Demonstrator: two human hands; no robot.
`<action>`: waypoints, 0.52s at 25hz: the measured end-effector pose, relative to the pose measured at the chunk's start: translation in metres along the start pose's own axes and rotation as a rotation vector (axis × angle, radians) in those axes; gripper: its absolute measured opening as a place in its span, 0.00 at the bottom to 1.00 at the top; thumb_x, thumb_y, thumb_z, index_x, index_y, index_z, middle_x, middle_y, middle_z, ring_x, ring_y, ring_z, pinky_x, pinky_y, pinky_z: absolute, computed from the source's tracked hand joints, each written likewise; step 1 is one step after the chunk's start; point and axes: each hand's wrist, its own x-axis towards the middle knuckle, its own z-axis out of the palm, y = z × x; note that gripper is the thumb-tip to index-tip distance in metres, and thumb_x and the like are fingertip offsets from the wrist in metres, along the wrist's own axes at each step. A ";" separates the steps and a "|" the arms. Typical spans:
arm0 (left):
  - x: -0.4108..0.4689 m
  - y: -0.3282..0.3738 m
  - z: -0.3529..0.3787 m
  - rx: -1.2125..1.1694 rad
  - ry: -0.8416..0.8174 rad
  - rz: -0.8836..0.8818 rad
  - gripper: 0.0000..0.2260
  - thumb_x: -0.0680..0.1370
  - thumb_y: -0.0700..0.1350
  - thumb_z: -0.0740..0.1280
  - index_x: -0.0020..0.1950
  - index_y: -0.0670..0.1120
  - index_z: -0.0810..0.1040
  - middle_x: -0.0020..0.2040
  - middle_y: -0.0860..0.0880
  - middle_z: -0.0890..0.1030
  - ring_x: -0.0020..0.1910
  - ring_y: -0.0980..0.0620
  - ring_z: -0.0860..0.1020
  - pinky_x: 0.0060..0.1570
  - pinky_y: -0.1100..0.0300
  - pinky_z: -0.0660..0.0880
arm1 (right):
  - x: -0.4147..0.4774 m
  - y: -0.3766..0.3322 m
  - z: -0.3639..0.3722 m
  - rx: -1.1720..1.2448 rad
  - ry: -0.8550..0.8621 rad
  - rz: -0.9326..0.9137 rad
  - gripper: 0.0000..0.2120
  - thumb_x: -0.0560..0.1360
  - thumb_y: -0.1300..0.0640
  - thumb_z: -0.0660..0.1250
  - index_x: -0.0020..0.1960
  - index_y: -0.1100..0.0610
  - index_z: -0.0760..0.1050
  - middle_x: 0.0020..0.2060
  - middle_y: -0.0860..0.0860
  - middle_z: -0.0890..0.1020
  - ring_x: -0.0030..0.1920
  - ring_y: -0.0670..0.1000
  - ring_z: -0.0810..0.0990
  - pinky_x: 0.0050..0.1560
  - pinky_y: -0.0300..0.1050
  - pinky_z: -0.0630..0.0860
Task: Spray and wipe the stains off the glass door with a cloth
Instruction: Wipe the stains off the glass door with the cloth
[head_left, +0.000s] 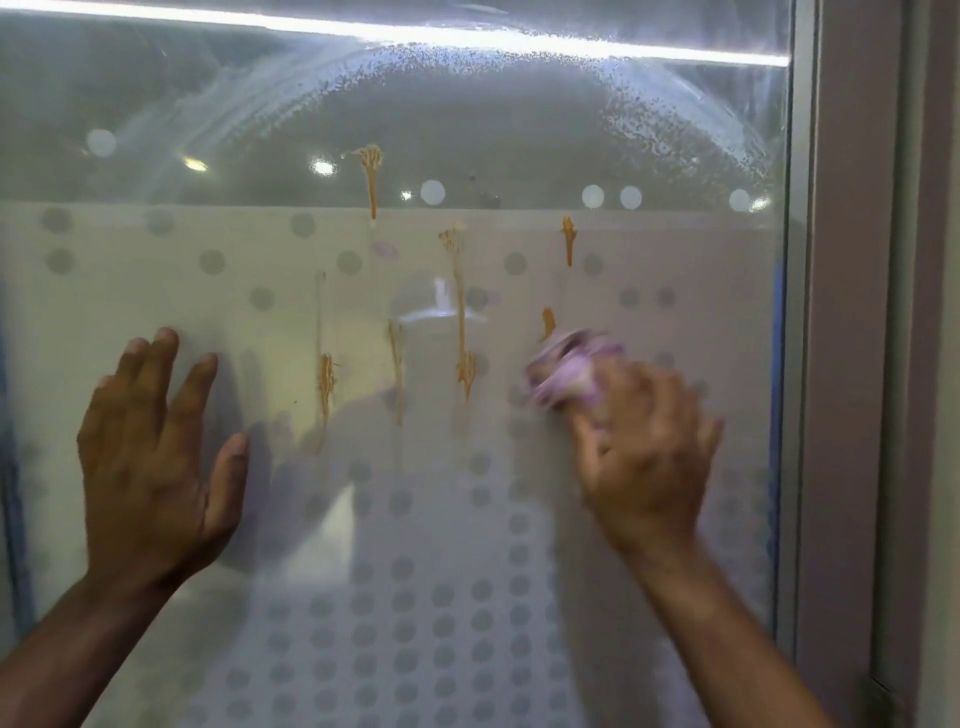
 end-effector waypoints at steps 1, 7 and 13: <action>0.000 0.001 -0.001 0.000 0.004 0.002 0.33 0.83 0.56 0.57 0.84 0.38 0.66 0.87 0.37 0.58 0.87 0.34 0.57 0.83 0.31 0.56 | 0.020 0.015 -0.001 -0.023 0.030 0.126 0.22 0.79 0.46 0.67 0.70 0.52 0.75 0.60 0.60 0.79 0.58 0.63 0.77 0.53 0.58 0.70; -0.001 0.003 0.001 -0.022 0.084 0.027 0.31 0.84 0.55 0.58 0.83 0.38 0.67 0.86 0.35 0.62 0.86 0.33 0.60 0.81 0.32 0.59 | 0.051 0.016 -0.004 0.099 0.113 0.470 0.22 0.78 0.48 0.69 0.70 0.53 0.76 0.62 0.61 0.77 0.63 0.65 0.76 0.60 0.61 0.72; -0.001 0.004 -0.001 -0.031 0.093 0.033 0.30 0.84 0.54 0.58 0.83 0.39 0.67 0.86 0.36 0.61 0.86 0.34 0.59 0.81 0.34 0.58 | -0.026 -0.085 0.004 0.105 -0.029 -0.024 0.18 0.78 0.53 0.70 0.67 0.53 0.80 0.59 0.61 0.82 0.55 0.63 0.78 0.49 0.57 0.70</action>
